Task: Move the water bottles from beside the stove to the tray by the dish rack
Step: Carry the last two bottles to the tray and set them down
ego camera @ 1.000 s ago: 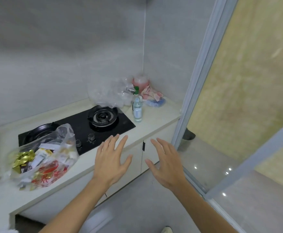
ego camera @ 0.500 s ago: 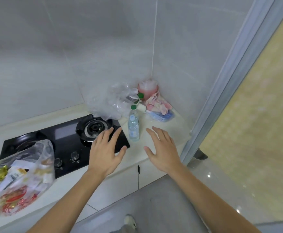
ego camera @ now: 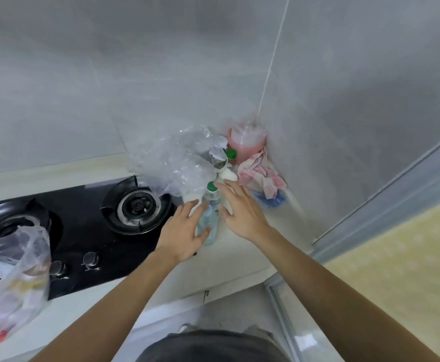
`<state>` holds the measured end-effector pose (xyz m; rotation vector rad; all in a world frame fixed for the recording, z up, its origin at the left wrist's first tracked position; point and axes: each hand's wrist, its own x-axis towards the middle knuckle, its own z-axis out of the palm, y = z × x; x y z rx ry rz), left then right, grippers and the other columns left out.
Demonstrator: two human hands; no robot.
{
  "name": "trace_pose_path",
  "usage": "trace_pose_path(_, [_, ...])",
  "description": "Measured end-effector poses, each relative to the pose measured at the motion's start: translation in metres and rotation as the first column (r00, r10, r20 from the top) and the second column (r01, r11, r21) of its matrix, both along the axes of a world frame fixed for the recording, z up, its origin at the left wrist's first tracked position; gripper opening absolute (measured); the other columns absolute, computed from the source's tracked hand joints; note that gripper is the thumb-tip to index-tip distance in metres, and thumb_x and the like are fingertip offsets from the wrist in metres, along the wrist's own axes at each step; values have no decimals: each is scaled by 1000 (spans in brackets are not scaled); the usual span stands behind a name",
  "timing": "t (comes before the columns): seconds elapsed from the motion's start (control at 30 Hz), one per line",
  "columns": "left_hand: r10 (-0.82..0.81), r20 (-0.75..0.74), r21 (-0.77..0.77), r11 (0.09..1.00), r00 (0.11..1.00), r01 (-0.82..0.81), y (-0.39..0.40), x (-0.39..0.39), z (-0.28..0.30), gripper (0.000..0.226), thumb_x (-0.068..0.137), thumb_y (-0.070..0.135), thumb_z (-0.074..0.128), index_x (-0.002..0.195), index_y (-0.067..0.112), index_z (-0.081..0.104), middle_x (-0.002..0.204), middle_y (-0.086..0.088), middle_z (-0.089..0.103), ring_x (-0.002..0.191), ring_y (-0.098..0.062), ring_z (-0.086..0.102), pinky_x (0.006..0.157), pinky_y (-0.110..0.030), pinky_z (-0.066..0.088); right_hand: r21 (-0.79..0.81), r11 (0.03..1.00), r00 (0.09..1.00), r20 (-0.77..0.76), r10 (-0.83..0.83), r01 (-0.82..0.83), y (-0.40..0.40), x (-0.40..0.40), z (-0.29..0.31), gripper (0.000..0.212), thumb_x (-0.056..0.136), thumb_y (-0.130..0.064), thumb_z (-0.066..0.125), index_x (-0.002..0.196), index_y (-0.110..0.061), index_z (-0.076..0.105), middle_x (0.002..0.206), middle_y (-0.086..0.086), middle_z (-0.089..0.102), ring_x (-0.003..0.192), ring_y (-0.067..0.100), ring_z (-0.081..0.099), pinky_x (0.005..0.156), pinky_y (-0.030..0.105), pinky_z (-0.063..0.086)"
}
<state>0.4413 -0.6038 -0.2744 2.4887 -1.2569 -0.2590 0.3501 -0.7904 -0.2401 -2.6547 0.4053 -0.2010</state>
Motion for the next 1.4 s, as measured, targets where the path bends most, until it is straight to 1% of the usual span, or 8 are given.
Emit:
trace_pose_path(0.17, [27, -204, -27, 999, 979, -33, -23, 7, -18, 62, 100, 45, 58, 155, 34, 32, 146, 7, 45, 128, -20, 48, 89, -43, 55, 53, 987, 983, -98, 155, -150, -27, 56, -21, 65, 101, -11, 62, 160, -28, 41, 161, 1, 41, 145, 30, 40, 116, 46, 43])
trace_pose_path(0.33, [165, -399, -120, 966, 902, -229, -41, 6, -37, 54, 93, 35, 71, 139, 35, 43, 130, 6, 53, 115, -21, 57, 88, -47, 54, 239, 950, 964, -125, 234, -199, -48, 88, -45, 47, 97, -7, 66, 139, -25, 60, 129, 3, 63, 121, 25, 59, 104, 48, 51])
trace_pose_path(0.53, [315, -613, -133, 863, 725, -488, -60, 0, -49, 49, 80, 18, 87, 116, 28, 56, 105, 11, 60, 84, -7, 58, 57, -22, 41, 460, 876, 968, -121, 219, -141, -71, 102, -69, 51, 76, -22, 88, 118, -33, 61, 113, -5, 72, 109, 20, 68, 100, 45, 57])
trace_pose_path(0.67, [408, -650, -110, 785, 642, -610, -67, -3, -62, 49, 70, 17, 91, 106, 27, 58, 99, 9, 67, 88, -13, 63, 75, -31, 52, 509, 854, 954, -188, 232, -108, -75, 116, -85, 50, 66, -19, 92, 108, -25, 65, 104, -4, 75, 101, 20, 71, 94, 44, 60])
trace_pose_path(0.8, [458, -683, -106, 709, 570, -697, -73, -9, -66, 48, 68, 18, 90, 101, 28, 58, 95, 8, 68, 83, -12, 63, 71, -29, 50, 498, 855, 932, -225, 286, -142, -77, 119, -98, 56, 64, -12, 91, 111, -27, 63, 103, -5, 74, 99, 19, 72, 95, 45, 60])
trace_pose_path(1.03, [507, -764, -105, 513, 399, -852, -59, -26, -57, 52, 57, 29, 92, 100, 34, 64, 99, 1, 71, 81, -25, 67, 66, -45, 61, 538, 826, 932, -188, 311, -168, -86, 114, -99, 59, 55, -37, 92, 107, -30, 65, 101, -9, 77, 97, 15, 75, 94, 44, 61])
trace_pose_path(1.17, [506, -789, -165, 371, 348, -914, -16, -39, -39, 48, 61, 30, 95, 103, 29, 71, 102, 2, 77, 97, -22, 75, 84, -53, 64, 586, 768, 909, -121, 399, -259, -66, 122, -73, 54, 66, -40, 93, 112, -37, 64, 106, -12, 77, 102, 13, 74, 98, 46, 60])
trace_pose_path(1.4, [539, -781, -285, 142, 316, -948, 94, -78, 23, 41, 75, 20, 94, 109, 17, 71, 106, -2, 78, 99, -13, 74, 90, -30, 58, 698, 556, 799, 37, 601, -451, 41, 124, -6, 66, 74, -42, 90, 130, -28, 59, 120, -6, 75, 111, 13, 73, 101, 43, 58])
